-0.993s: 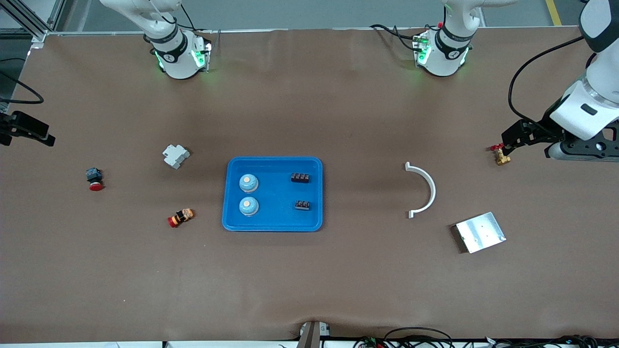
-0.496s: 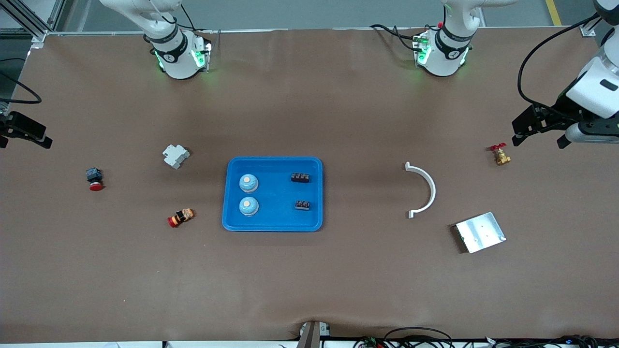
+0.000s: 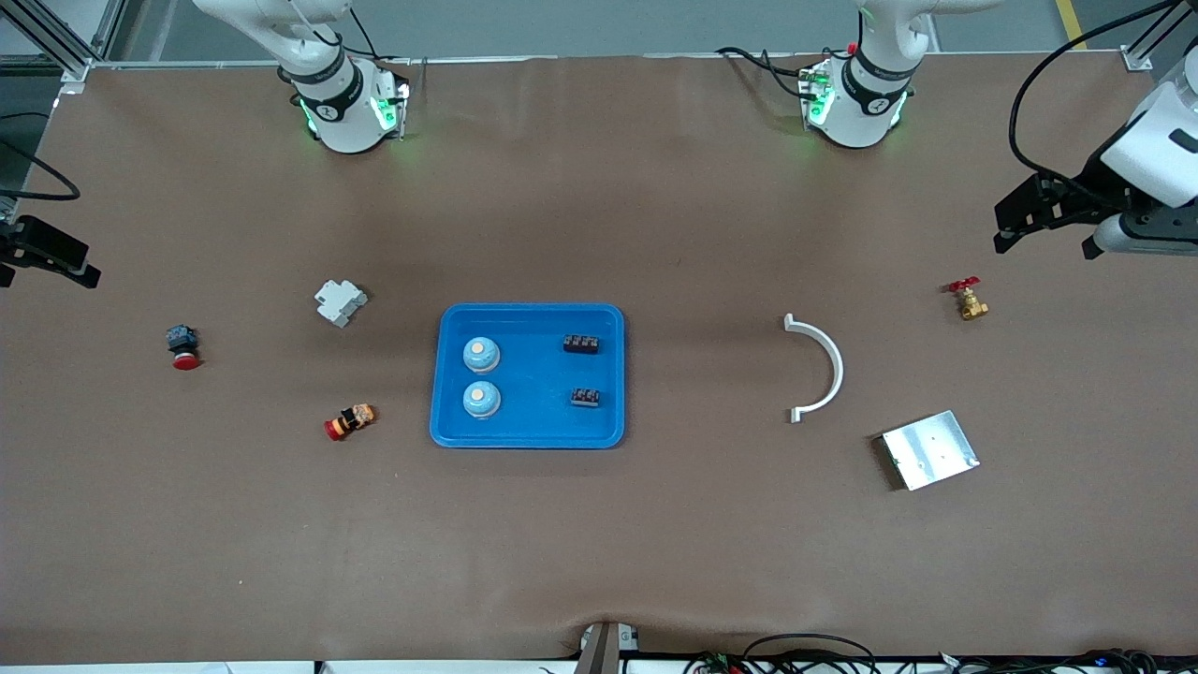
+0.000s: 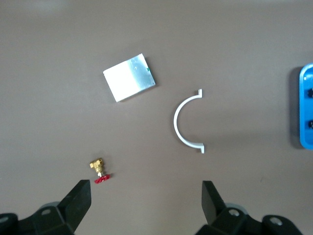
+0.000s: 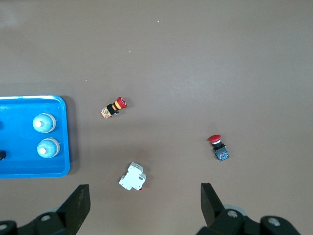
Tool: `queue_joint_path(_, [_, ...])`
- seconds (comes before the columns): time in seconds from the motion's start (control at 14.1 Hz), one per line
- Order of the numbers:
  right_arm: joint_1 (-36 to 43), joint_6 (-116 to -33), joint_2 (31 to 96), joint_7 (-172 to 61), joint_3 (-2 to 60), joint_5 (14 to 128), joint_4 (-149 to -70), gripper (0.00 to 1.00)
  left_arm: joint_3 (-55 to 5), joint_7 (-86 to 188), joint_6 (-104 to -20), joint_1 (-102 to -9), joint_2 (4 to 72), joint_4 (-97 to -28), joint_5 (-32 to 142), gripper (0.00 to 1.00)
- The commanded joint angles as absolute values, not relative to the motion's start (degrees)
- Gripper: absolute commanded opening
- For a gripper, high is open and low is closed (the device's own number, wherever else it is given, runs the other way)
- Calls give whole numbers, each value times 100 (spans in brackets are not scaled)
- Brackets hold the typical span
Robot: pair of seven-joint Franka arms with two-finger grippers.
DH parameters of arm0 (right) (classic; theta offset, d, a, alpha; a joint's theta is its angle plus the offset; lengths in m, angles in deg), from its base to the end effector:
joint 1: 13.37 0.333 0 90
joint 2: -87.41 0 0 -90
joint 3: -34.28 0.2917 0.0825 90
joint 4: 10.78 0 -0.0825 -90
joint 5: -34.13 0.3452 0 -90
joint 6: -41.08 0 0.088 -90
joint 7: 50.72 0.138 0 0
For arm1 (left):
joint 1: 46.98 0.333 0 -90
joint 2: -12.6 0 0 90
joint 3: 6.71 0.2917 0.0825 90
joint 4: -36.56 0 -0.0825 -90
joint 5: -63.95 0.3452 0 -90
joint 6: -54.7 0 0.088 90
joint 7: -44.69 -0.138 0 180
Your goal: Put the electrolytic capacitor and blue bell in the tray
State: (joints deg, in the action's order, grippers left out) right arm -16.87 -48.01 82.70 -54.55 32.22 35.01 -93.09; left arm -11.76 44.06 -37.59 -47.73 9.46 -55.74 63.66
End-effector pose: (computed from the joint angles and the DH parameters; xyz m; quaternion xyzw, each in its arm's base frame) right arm 0.5373 -0.0493 0.5826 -0.9997 0.0147 -0.0185 0.0047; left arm 0.5030 -0.0529 0.5832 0.9981 -0.0560 0.0272 0.0013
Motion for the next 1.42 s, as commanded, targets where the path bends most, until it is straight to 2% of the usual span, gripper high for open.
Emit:
queue_joint_path(0.0, [-1671,-4787,8327,-5485,3217,3518,-9295,100,-1127,4153,-3451,-4786,934,-5415,6298,100])
queue_joint_path(1.35, [-1680,-4760,8327,-5494,3217,3527,-9304,100,-1163,4267,-3415,-4829,926,-5371,6447,100])
